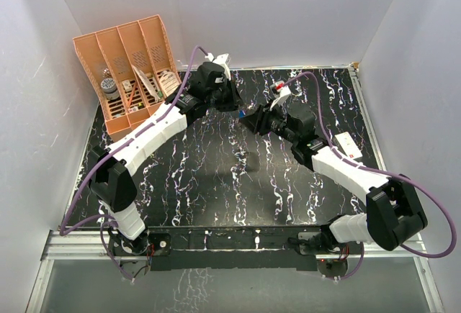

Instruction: Put the keys on the keyring

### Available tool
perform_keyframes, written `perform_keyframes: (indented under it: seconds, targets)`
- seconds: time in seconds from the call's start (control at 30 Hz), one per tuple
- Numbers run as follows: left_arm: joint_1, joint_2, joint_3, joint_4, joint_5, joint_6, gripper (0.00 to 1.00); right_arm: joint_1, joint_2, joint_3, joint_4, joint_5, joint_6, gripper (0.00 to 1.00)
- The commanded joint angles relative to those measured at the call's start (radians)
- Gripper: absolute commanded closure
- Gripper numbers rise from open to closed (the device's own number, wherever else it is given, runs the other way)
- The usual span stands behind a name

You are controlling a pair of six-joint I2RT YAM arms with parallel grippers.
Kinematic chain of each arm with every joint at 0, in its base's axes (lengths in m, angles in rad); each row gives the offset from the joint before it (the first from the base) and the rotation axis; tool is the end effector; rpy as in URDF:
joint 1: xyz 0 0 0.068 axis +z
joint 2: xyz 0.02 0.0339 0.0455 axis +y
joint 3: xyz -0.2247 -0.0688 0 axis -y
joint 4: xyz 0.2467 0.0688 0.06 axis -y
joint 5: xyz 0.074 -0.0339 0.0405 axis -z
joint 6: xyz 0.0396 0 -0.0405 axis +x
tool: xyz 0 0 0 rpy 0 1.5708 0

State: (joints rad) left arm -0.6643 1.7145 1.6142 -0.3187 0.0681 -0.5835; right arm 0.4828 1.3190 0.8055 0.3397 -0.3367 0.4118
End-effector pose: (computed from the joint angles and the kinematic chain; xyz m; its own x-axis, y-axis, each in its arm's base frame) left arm 0.3191 -0.2532 0.3247 -0.6332 -0.2023 -0.7471 0.3777 0.7618 -0.5264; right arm 0.2756 0.1593 0.2429 -0.4311 0.2006 -0.8797 -0.6044 0.6598 0.4466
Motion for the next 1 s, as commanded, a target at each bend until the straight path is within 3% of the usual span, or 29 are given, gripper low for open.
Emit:
perform_keyframes:
  seconds: [0.0,0.17,0.5,0.97]
  targets:
    - [0.004,-0.034,0.009,0.011,0.042,-0.045,1.0,0.002,-0.015,-0.008,0.132,0.032,-0.033,0.72]
    - [0.005,-0.036,0.003,0.023,0.063,-0.061,1.0,0.002,-0.01,-0.021,0.161,0.034,-0.037,0.73]
    - [0.004,-0.045,-0.011,0.045,0.088,-0.075,1.0,0.002,0.012,-0.008,0.16,0.052,-0.043,0.85]
    - [0.006,-0.058,-0.021,0.06,0.097,-0.092,1.0,0.002,-0.015,-0.018,0.148,0.089,-0.051,0.81]
